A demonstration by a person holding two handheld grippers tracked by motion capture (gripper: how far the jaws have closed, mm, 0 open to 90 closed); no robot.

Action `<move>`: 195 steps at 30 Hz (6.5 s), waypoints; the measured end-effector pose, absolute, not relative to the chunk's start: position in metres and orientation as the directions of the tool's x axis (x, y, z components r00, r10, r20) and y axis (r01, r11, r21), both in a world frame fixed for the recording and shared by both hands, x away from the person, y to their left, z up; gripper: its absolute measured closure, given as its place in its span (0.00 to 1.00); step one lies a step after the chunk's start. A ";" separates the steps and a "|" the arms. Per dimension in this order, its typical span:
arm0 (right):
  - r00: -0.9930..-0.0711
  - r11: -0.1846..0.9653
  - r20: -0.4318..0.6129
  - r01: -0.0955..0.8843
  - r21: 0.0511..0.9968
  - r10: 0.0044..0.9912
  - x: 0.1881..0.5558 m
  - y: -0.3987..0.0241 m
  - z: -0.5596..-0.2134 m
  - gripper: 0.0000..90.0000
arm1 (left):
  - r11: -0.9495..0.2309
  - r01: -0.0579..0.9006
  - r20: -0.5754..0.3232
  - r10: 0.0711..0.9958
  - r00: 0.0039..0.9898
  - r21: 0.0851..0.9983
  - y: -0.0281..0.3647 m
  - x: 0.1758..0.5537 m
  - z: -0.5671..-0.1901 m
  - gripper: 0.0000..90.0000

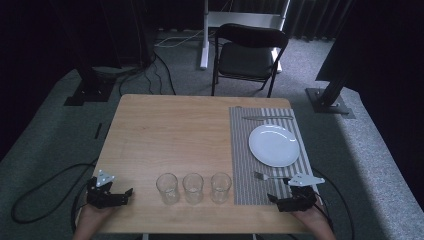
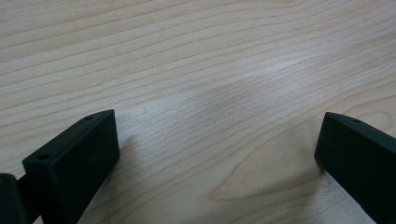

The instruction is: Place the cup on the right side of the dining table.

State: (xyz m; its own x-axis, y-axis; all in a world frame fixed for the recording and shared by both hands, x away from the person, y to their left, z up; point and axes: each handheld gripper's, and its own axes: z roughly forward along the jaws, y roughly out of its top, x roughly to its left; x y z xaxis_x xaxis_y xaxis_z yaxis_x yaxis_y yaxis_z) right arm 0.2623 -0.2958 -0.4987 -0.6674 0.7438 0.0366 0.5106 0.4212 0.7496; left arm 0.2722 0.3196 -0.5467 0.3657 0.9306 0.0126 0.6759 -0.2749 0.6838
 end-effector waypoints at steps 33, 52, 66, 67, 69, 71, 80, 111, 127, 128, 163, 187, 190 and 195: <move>-0.852 0.490 0.090 0.380 0.785 0.516 0.272 -0.194 -0.493 0.13 | -0.277 0.675 0.013 0.929 0.369 0.684 0.320 0.272 -0.547 0.00; -0.863 0.491 0.082 0.359 0.794 0.498 0.279 -0.157 -0.505 0.14 | -0.283 0.672 0.013 0.926 0.376 0.684 0.320 0.273 -0.547 0.00; -0.857 0.498 0.063 0.356 0.791 0.512 0.283 -0.141 -0.511 0.18 | -0.287 0.670 0.014 0.924 0.382 0.684 0.321 0.272 -0.547 0.00; -0.857 0.498 0.063 0.356 0.791 0.512 0.283 -0.141 -0.511 0.18 | -0.287 0.670 0.014 0.924 0.382 0.684 0.321 0.272 -0.547 0.00; -0.852 0.472 0.064 0.349 0.810 0.520 0.283 -0.141 -0.510 0.20 | -0.290 0.670 0.014 0.923 0.385 0.684 0.321 0.272 -0.547 0.00; -0.851 0.471 0.058 0.344 0.812 0.521 0.283 -0.141 -0.509 0.20 | -0.290 0.670 0.014 0.923 0.385 0.684 0.321 0.272 -0.547 0.00; -0.853 0.472 0.033 0.320 0.822 0.521 0.282 -0.136 -0.509 0.32 | -0.291 0.669 0.014 0.922 0.387 0.683 0.321 0.272 -0.547 0.00; -0.779 0.473 -0.055 0.321 0.821 0.624 0.310 -0.151 -0.467 0.33 | -0.291 0.669 0.014 0.922 0.387 0.683 0.321 0.272 -0.547 0.00; -0.634 0.373 -0.060 0.372 0.850 0.771 0.383 -0.176 -0.434 0.33 | -0.294 0.668 0.014 0.921 0.390 0.683 0.321 0.271 -0.547 0.00; -0.623 0.374 -0.069 0.374 0.849 0.779 0.388 -0.177 -0.432 0.33 | -0.294 0.668 0.014 0.920 0.391 0.683 0.321 0.271 -0.547 0.00; -0.366 0.267 -0.056 0.559 0.785 0.929 0.506 -0.169 -0.481 0.33 | -0.296 0.667 0.014 0.919 0.394 0.683 0.321 0.271 -0.547 0.00; -0.311 0.160 0.062 0.637 0.754 0.948 0.507 -0.185 -0.489 0.15 | -0.300 0.665 0.014 0.917 0.399 0.683 0.321 0.270 -0.547 0.00; -0.315 0.149 0.083 0.644 0.751 0.945 0.504 -0.190 -0.488 0.14 | -0.300 0.666 0.014 0.917 0.399 0.684 0.321 0.270 -0.547 0.00; -0.320 0.150 0.091 0.652 0.743 0.943 0.494 -0.196 -0.485 0.13 | -0.302 0.665 0.014 0.916 0.401 0.683 0.321 0.270 -0.547 0.00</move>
State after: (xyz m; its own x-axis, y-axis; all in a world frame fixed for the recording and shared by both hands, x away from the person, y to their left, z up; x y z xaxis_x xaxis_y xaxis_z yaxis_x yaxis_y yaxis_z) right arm 0.4938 -0.1965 -0.4851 -0.3204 0.9429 0.0908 0.6519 0.1500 0.7433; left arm 0.2698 0.3212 -0.5467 0.4014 0.9158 0.0141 0.6651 -0.3021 0.6830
